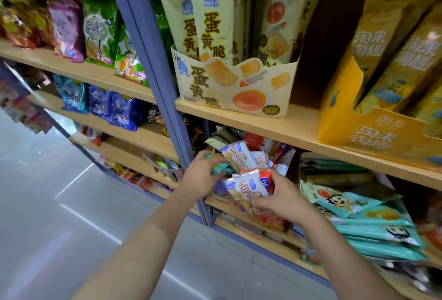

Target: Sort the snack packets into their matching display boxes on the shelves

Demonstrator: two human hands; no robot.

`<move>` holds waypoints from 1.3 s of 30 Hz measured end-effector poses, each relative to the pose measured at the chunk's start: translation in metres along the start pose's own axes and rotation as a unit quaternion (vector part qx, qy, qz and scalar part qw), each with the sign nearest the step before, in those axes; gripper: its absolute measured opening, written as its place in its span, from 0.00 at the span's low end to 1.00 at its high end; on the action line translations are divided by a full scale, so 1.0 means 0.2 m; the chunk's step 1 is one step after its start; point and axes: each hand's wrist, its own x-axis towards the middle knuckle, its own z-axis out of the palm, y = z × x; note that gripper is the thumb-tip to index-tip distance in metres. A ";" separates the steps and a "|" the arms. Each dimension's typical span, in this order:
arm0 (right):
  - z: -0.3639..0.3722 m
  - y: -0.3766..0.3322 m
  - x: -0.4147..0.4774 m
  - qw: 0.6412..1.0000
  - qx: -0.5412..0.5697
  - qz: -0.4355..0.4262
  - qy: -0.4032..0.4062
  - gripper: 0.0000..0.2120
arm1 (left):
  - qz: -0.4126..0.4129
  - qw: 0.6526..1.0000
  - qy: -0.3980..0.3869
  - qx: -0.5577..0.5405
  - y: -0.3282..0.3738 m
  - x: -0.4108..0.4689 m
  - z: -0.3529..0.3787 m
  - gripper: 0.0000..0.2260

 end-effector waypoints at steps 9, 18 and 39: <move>0.00 0.05 0.01 0.976 0.177 0.089 0.095 0.19 | -0.062 0.971 0.136 -0.189 0.04 0.17 -0.08 0.12; 0.02 -0.05 -0.05 0.903 0.400 0.055 0.145 0.31 | -0.071 0.968 0.150 -0.189 0.03 0.10 -0.07 0.12; 0.30 -0.24 0.08 0.934 0.208 -0.072 0.282 0.28 | -0.053 0.861 0.055 -0.502 0.02 -0.21 -0.09 0.33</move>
